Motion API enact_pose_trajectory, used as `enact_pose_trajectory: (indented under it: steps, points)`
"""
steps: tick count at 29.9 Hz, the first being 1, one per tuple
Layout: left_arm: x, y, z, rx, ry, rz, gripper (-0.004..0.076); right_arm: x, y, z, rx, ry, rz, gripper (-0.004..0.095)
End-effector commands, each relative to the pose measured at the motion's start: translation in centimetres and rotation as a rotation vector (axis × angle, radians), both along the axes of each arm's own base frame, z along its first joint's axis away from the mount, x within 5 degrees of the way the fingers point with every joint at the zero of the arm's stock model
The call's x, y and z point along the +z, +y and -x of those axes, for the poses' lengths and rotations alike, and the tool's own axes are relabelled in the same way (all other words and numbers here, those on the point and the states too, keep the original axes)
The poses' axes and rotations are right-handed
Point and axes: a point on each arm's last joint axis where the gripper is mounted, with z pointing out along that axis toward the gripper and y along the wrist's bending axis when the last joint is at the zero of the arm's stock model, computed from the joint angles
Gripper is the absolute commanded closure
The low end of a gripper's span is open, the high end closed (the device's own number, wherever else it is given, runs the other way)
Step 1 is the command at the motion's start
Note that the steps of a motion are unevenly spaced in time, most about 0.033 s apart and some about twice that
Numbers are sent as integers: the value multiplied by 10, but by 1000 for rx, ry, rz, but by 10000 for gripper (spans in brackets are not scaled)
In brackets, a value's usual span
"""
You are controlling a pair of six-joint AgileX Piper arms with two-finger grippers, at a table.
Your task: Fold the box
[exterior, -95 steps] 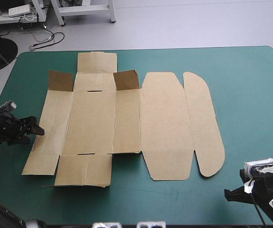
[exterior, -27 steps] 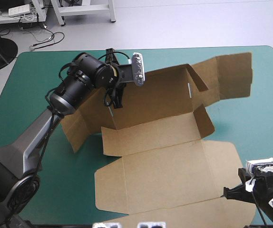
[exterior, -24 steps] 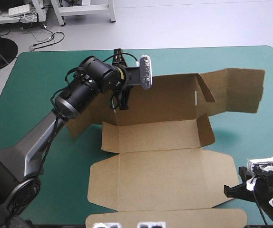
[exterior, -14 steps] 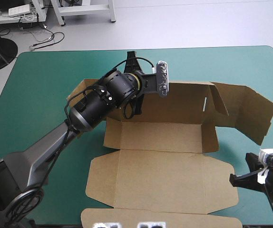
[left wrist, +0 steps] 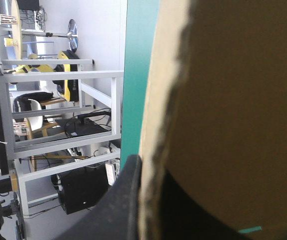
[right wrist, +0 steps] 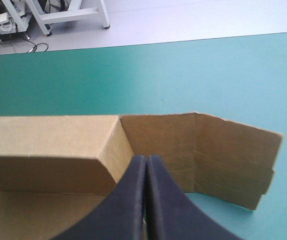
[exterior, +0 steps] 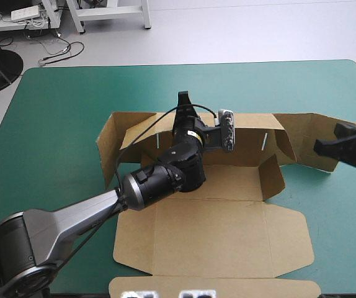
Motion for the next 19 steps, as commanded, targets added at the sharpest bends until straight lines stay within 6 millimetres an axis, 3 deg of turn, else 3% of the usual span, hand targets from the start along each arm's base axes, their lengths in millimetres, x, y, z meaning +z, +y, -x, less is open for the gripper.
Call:
enact_pose_trajectory:
  steps: [1,10,19]
  points:
    - [28,4,16,-34,-140,82,734,20,0,-34,31,-16,-45,927]
    - [27,4,21,2,-136,167,734,22,-9,-111,61,126,-42,928]
    - [24,4,22,23,-95,207,734,-29,-17,-177,84,365,-68,928]
